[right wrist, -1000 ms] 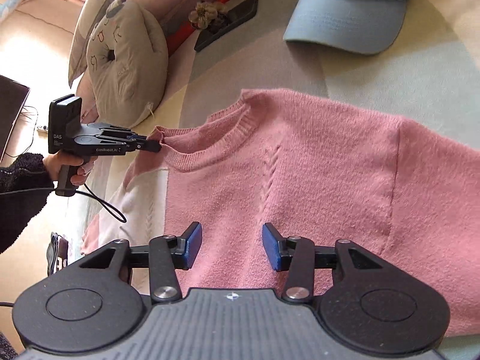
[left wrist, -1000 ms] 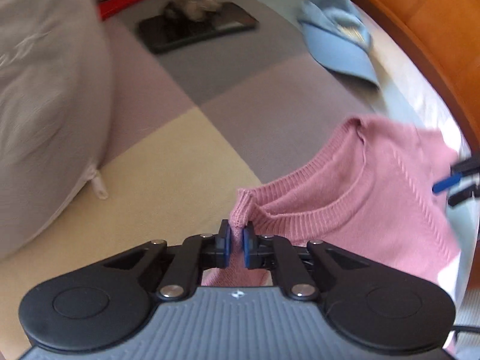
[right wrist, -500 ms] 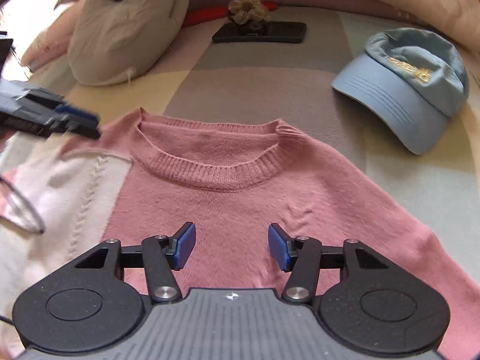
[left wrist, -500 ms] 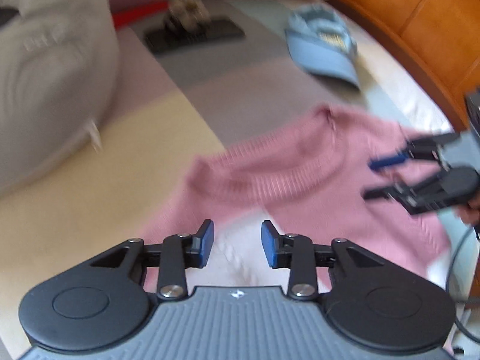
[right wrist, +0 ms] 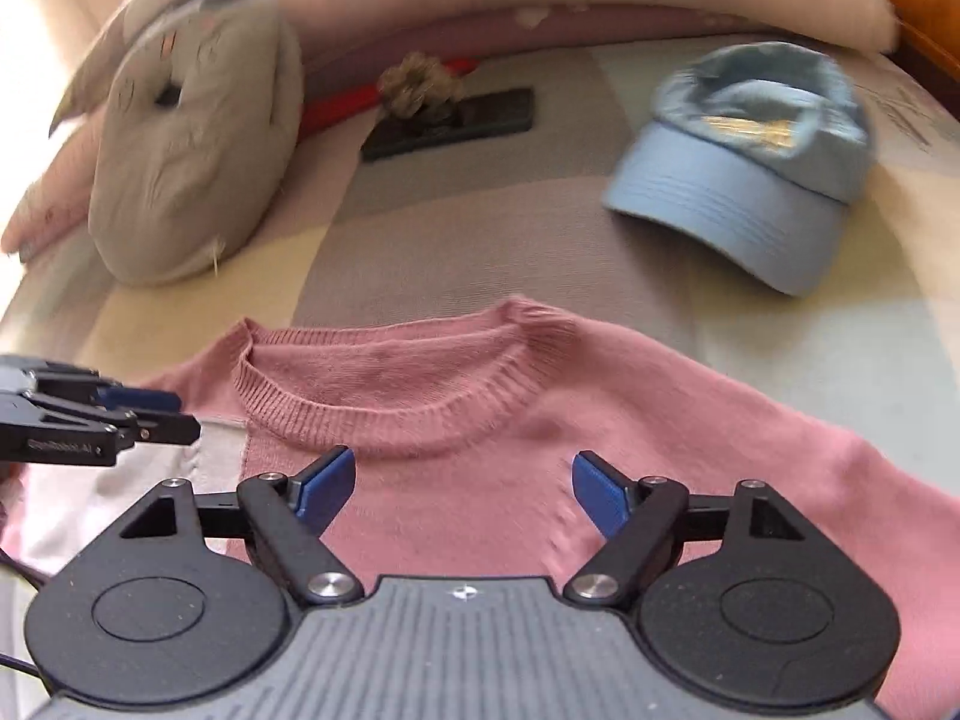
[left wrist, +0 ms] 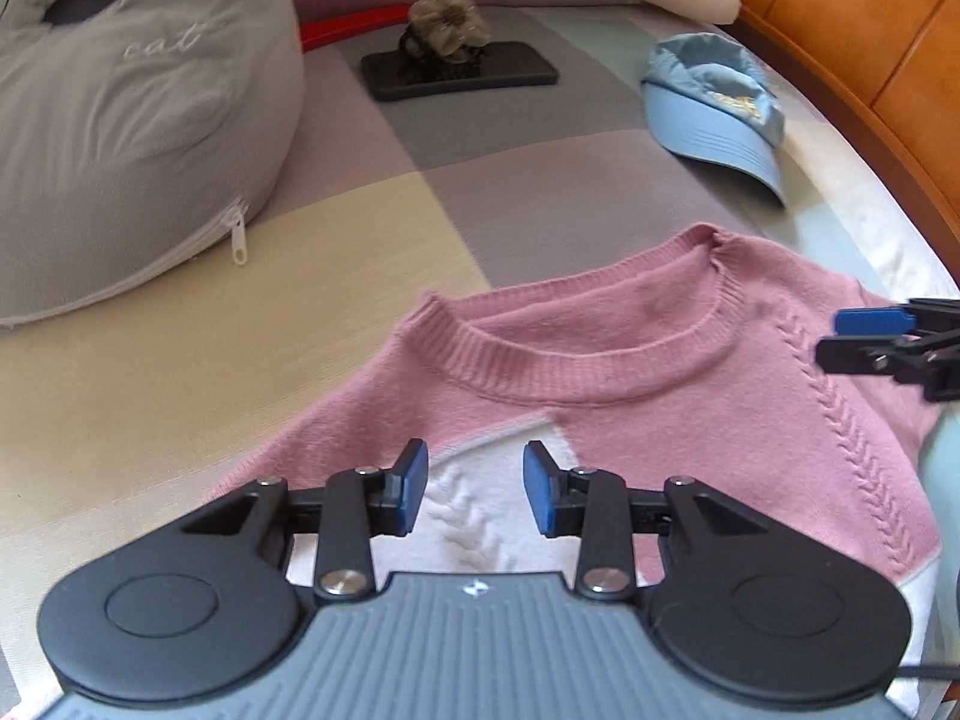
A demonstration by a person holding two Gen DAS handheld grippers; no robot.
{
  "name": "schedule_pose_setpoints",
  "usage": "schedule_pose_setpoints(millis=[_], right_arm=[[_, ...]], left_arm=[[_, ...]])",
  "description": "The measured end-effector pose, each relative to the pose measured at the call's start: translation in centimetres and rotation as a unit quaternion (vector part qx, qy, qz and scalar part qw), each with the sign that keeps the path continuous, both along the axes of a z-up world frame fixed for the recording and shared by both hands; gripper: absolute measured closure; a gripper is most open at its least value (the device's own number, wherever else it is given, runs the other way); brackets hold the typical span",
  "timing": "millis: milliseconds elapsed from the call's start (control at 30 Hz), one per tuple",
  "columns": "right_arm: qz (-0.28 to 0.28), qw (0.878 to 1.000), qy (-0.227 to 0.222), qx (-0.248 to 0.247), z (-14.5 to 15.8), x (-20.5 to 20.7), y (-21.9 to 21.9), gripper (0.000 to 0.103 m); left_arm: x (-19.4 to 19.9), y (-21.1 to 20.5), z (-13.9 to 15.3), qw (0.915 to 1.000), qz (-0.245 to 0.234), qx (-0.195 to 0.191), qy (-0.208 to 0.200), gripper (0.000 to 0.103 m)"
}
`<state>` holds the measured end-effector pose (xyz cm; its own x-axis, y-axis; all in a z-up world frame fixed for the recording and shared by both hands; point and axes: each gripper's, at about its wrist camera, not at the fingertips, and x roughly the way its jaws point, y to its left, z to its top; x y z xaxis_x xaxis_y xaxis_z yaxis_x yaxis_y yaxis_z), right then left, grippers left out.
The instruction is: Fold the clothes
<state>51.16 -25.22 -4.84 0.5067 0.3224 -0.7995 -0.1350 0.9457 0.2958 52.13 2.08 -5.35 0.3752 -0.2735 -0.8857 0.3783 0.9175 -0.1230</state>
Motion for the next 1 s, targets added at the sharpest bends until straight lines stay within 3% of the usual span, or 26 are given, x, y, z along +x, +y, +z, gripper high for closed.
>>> schedule_pose_setpoints(millis=[100, 200, 433, 567, 700, 733, 767, 833, 900, 1000], right_arm=[[-0.067, 0.998, -0.003, 0.015, 0.9, -3.8, -4.7, 0.019], [-0.160, 0.987, -0.001, 0.033, 1.4, -7.8, -10.5, 0.019], [-0.345, 0.937, 0.006, 0.052, 0.1, -16.2, -22.9, 0.019], [-0.388, 0.921, -0.030, 0.005, -0.1, -17.5, -26.9, 0.019], [-0.460, 0.887, -0.033, -0.020, -0.4, -17.3, -31.6, 0.019], [-0.455, 0.890, -0.038, -0.004, -0.1, -17.3, -32.2, 0.019], [-0.430, 0.902, -0.047, 0.018, 0.3, -17.0, -32.1, 0.019], [-0.338, 0.938, -0.067, 0.029, 1.2, -15.6, -30.4, 0.018], [-0.257, 0.963, -0.068, 0.034, 1.4, -13.7, -27.9, 0.017], [-0.185, 0.979, -0.046, 0.073, 0.1, -10.5, -25.4, 0.017]], left_arm=[[-0.9, -1.6, 0.6, 0.9998, -0.017, -0.001, -0.007, 0.068], [-2.3, -3.5, 0.8, 0.9992, -0.040, 0.003, -0.003, 0.068], [-3.9, -8.4, 0.6, 0.9958, -0.092, 0.005, 0.008, 0.068], [-4.4, -10.7, 0.8, 0.9926, -0.121, 0.013, 0.002, 0.068], [-4.8, -12.3, 1.1, 0.9899, -0.140, 0.019, -0.001, 0.067], [-4.9, -12.6, 1.1, 0.9896, -0.142, 0.020, -0.002, 0.067], [-4.9, -12.9, 1.0, 0.9894, -0.143, 0.020, -0.002, 0.067], [-5.0, -13.5, 0.8, 0.9891, -0.146, 0.020, 0.000, 0.067], [-5.1, -14.1, 0.6, 0.9887, -0.149, 0.019, 0.002, 0.067], [-5.2, -14.9, 0.5, 0.9873, -0.158, 0.019, 0.001, 0.067]])
